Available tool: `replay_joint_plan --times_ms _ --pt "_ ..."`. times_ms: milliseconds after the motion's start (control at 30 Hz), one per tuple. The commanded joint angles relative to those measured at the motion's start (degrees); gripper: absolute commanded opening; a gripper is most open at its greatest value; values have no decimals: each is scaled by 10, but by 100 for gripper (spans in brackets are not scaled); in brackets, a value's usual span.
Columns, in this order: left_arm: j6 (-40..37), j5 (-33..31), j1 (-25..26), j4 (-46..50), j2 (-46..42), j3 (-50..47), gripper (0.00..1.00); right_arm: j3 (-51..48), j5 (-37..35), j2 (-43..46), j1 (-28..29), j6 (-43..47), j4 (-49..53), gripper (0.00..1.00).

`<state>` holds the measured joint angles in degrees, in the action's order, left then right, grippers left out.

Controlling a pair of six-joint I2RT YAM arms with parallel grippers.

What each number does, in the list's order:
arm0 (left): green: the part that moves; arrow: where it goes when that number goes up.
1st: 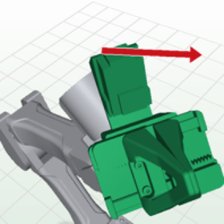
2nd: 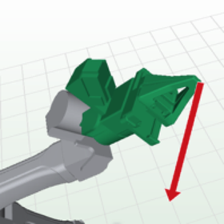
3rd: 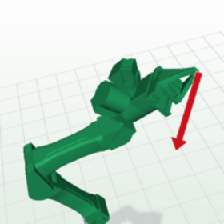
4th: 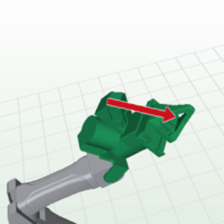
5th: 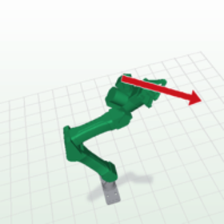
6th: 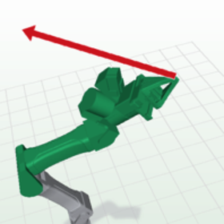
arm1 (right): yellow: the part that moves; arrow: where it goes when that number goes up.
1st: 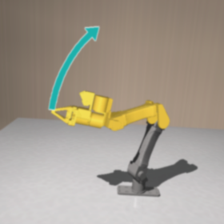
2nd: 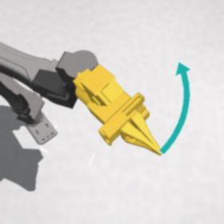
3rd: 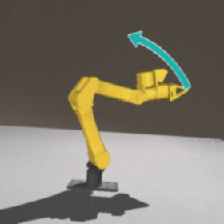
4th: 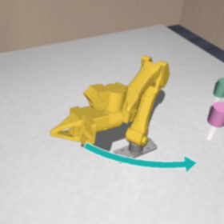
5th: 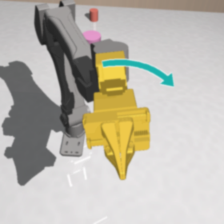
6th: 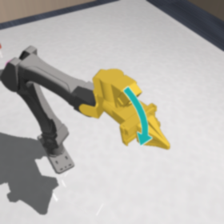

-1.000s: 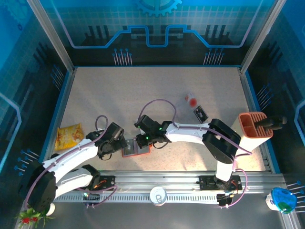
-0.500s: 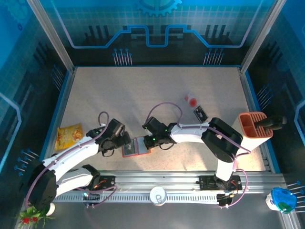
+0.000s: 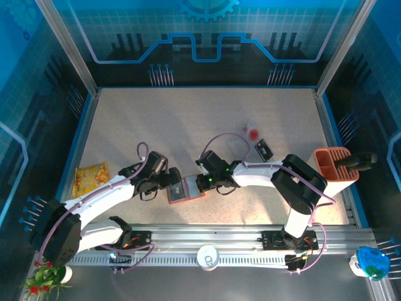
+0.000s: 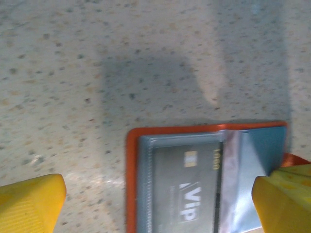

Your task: Put the credit cards into the card holder

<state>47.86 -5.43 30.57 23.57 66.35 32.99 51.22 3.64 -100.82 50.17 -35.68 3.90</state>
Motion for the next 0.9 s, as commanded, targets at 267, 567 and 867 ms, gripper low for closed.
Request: replay_joint_plan --times_ms 267,567,867 --pt "-10 38 -3 -121 23 -37 99 -35 -14 -15 -9 -3 36 0" --pt "-29 16 -2 -148 70 -29 99 -37 -11 -18 -7 -5 29 0" --pt "-43 26 -3 -165 110 -19 99 -37 -9 -22 -3 -8 24 0"
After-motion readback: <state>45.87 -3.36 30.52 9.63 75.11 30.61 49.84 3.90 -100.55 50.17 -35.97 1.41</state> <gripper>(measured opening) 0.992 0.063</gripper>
